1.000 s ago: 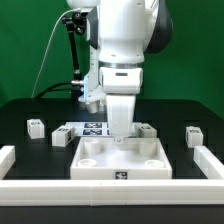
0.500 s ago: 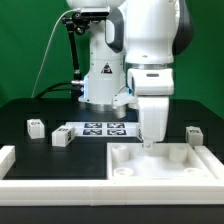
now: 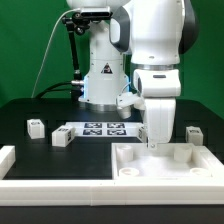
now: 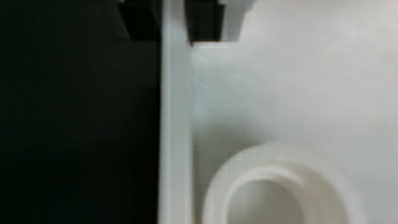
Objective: Assemble one leg
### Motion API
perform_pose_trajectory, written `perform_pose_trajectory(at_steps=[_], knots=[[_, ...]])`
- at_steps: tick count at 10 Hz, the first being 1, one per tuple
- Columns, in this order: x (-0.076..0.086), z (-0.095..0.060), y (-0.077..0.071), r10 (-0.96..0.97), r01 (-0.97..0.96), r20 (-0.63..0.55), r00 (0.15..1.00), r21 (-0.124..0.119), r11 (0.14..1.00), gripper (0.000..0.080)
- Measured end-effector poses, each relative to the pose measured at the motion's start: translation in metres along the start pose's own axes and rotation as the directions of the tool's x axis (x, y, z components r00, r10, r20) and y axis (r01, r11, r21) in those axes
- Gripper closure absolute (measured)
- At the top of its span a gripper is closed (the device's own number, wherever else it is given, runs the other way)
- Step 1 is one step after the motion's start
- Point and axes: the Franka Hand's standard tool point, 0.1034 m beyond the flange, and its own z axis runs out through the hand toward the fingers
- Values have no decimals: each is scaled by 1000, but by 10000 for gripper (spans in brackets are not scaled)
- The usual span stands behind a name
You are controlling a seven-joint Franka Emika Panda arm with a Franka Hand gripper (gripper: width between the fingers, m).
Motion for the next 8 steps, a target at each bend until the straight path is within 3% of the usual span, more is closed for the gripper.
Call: perform_pose_trajectory(at_steps=[1, 2, 3, 4, 6, 7, 8], knots=[[0, 0, 0, 0, 0, 0, 1000, 0, 1000, 742], [0, 1, 0, 1, -1, 0, 1000, 1, 1000, 682], [-1, 1, 0, 2, -2, 0, 1000, 1, 1000, 495], [-1, 1, 0, 2, -2, 0, 1000, 1, 1000, 495], [-1, 1, 0, 2, -2, 0, 1000, 1, 1000, 223], [-1, 1, 0, 3, -3, 0, 1000, 1, 1000, 223], [-1, 1, 0, 3, -3, 0, 1000, 2, 1000, 165]])
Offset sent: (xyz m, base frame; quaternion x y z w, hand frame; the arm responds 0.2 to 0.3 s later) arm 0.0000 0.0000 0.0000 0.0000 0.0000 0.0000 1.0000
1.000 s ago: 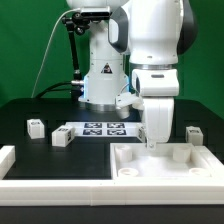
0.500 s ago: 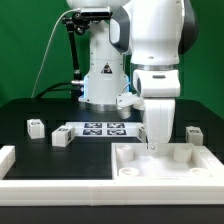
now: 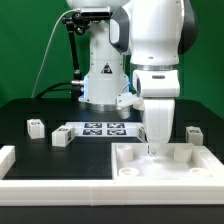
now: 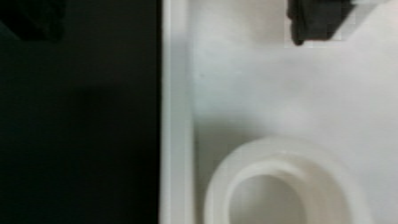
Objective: Assemble one leg
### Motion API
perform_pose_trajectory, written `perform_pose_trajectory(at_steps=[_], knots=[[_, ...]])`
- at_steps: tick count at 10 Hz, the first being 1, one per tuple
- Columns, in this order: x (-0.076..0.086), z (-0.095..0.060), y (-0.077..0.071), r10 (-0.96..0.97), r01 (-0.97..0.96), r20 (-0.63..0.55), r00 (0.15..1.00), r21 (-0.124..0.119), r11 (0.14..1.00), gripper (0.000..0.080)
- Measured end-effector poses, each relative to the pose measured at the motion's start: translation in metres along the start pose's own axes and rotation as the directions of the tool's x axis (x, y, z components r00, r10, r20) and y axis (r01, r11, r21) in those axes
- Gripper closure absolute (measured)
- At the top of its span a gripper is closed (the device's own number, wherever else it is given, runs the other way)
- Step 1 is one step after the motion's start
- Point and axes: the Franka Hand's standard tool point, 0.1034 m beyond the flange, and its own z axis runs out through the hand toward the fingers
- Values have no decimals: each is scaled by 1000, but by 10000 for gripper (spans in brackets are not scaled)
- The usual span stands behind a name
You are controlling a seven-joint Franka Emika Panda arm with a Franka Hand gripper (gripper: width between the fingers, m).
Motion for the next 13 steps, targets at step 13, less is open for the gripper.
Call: perform_pose_trajectory(at_steps=[13], knots=[[22, -29, -19, 508, -508, -27, 861, -25, 861, 151]])
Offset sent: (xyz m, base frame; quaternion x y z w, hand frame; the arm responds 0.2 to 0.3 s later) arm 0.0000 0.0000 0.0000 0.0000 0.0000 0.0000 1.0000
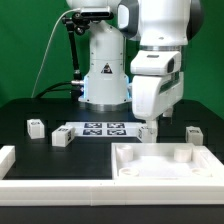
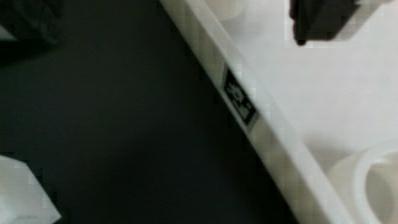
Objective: Assemble one leg
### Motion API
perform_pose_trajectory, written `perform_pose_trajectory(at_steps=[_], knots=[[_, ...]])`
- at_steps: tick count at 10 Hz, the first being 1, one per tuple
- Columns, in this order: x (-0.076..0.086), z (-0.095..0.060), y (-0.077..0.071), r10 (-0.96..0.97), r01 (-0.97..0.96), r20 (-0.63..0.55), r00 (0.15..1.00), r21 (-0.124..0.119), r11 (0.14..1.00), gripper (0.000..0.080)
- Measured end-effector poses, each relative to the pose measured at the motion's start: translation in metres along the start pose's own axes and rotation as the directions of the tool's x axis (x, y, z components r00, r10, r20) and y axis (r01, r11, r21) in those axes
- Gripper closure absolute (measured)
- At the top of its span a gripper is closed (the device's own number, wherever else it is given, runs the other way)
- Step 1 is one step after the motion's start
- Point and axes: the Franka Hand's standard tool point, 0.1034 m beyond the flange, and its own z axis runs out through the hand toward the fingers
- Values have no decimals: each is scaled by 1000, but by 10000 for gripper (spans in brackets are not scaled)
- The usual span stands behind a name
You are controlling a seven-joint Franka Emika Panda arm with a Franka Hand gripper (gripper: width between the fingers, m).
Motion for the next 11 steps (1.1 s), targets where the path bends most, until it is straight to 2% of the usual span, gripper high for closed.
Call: perform_pose_trajectory(at_steps=[2, 4, 7, 8, 9, 10, 11], knots=[[6, 0, -17, 386, -385, -22, 922, 16, 923, 151], [21, 3, -45, 686, -685, -11, 727, 42, 727, 151], [46, 2, -70, 892, -891, 7, 451, 66, 450, 151], [51, 3, -76, 913, -911, 11, 407, 71, 406, 151], [48, 3, -75, 894, -893, 16, 447, 67, 445, 151], [45, 3, -73, 893, -896, 67, 444, 52, 442, 151], [48, 2, -72, 893, -895, 56, 446, 56, 443, 151]])
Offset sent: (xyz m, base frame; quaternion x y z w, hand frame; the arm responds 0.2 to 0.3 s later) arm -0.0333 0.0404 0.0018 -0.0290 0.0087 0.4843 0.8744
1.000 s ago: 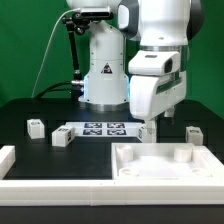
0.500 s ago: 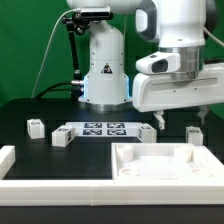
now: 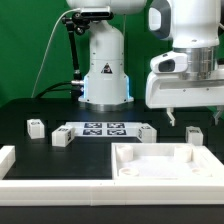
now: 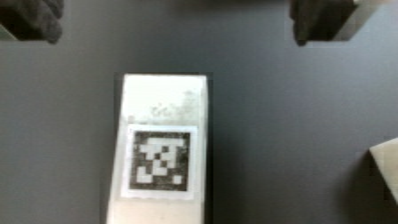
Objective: Assemble one leg
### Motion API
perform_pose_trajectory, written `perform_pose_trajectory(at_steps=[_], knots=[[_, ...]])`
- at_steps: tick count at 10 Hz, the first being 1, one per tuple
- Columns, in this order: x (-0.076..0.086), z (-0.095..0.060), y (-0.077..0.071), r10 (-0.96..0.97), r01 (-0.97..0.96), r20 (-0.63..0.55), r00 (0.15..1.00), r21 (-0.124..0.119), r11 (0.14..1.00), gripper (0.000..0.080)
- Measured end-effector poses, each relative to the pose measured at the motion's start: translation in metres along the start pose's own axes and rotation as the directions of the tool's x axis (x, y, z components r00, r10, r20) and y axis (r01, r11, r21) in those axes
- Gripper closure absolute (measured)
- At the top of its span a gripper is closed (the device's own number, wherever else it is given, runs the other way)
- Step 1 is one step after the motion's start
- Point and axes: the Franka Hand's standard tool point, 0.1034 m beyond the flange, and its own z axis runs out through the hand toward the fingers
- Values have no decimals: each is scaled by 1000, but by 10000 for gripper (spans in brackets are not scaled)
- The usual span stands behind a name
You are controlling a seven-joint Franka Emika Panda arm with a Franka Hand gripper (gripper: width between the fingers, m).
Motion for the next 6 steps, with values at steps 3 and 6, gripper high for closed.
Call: perform_pose_trajectory(at_steps=[3, 6], knots=[[-16, 3, 2, -11, 21, 335, 942, -26, 999, 151], [-21, 8, -1, 4, 17, 587, 809, -31, 999, 151]])
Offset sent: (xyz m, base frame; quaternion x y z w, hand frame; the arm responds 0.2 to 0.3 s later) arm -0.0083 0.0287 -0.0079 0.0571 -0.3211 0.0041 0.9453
